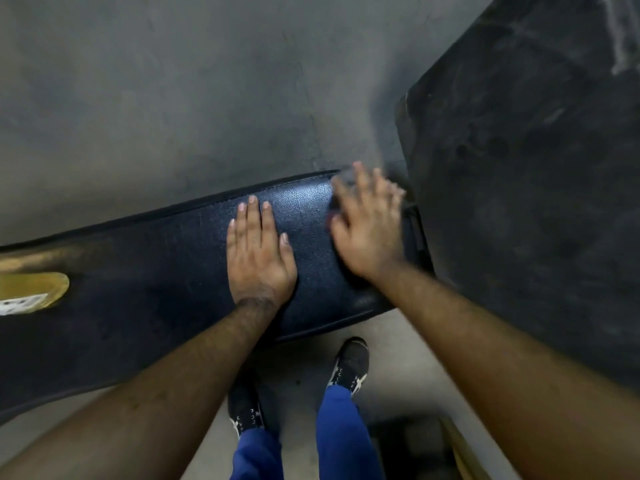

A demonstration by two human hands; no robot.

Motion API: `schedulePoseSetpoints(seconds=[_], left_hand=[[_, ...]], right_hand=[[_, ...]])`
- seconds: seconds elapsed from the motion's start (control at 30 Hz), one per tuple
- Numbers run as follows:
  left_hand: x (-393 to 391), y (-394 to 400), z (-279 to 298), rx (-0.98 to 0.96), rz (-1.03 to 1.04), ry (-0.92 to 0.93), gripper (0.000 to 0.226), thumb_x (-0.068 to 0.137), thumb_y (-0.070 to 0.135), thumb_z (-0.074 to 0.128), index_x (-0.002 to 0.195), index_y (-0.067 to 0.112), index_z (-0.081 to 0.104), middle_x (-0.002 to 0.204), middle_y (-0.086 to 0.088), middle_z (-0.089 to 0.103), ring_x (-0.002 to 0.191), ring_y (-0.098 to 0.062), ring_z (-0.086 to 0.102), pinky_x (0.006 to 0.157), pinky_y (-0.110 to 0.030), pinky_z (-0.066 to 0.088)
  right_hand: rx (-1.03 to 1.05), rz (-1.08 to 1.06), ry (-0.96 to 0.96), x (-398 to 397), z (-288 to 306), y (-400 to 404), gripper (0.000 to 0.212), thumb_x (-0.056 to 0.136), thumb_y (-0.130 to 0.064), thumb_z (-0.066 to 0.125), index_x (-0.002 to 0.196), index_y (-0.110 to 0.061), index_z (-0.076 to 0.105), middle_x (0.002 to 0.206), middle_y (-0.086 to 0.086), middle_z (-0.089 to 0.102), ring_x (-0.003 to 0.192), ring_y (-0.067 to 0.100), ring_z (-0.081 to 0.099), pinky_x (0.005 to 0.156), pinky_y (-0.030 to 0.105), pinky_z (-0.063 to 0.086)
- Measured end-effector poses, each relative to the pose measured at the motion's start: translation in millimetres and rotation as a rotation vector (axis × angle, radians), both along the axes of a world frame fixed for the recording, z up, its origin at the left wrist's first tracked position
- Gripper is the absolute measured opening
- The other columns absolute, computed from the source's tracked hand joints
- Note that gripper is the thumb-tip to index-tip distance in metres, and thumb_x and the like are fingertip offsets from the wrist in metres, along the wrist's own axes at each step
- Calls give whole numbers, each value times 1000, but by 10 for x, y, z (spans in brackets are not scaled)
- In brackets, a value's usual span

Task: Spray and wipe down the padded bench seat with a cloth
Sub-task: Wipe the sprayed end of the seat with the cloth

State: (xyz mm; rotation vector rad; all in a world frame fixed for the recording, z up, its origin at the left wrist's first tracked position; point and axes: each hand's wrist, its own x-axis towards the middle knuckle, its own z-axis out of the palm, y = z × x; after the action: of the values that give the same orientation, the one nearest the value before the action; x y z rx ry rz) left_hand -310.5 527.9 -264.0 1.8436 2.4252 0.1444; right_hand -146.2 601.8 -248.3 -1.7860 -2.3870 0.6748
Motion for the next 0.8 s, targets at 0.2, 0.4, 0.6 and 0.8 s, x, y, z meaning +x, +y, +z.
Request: schedulePoseSetpoints(seconds=[0.2, 0.4, 0.6, 0.8], left_hand=[[-26, -17, -37, -4, -12, -21, 61, 96, 32, 33, 150, 3, 32, 159, -17, 27, 148, -31, 22, 122, -42, 10], [-31, -38, 3, 10, -22, -75, 61, 96, 30, 35, 150, 2, 33, 159, -17, 27, 148, -32, 20, 122, -44, 12], [-45, -53, 24, 37, -15, -113, 61, 95, 31, 35, 149, 3, 33, 158, -17, 28, 148, -31, 21, 123, -43, 11], [-171, -120, 115, 53, -104, -257, 58, 92, 27, 42, 145, 5, 41, 155, -15, 36, 147, -29, 26, 123, -40, 8]], right_hand=[[33, 1, 37, 423, -100, -44, 64, 89, -47, 42, 151, -31, 39, 164, 5, 25, 151, 30, 20, 119, 56, 18], [128, 402, 29, 474, -18, -730, 64, 87, -48, 50, 148, -30, 45, 164, 5, 26, 152, 28, 17, 122, 54, 10], [115, 59, -31, 17, 5, -1201, 68, 88, -51, 49, 151, -28, 40, 165, 7, 20, 153, 32, 12, 120, 59, 8], [111, -164, -110, 278, -43, -1048, 63, 96, -55, 33, 152, -26, 37, 165, 8, 21, 152, 33, 15, 121, 57, 12]])
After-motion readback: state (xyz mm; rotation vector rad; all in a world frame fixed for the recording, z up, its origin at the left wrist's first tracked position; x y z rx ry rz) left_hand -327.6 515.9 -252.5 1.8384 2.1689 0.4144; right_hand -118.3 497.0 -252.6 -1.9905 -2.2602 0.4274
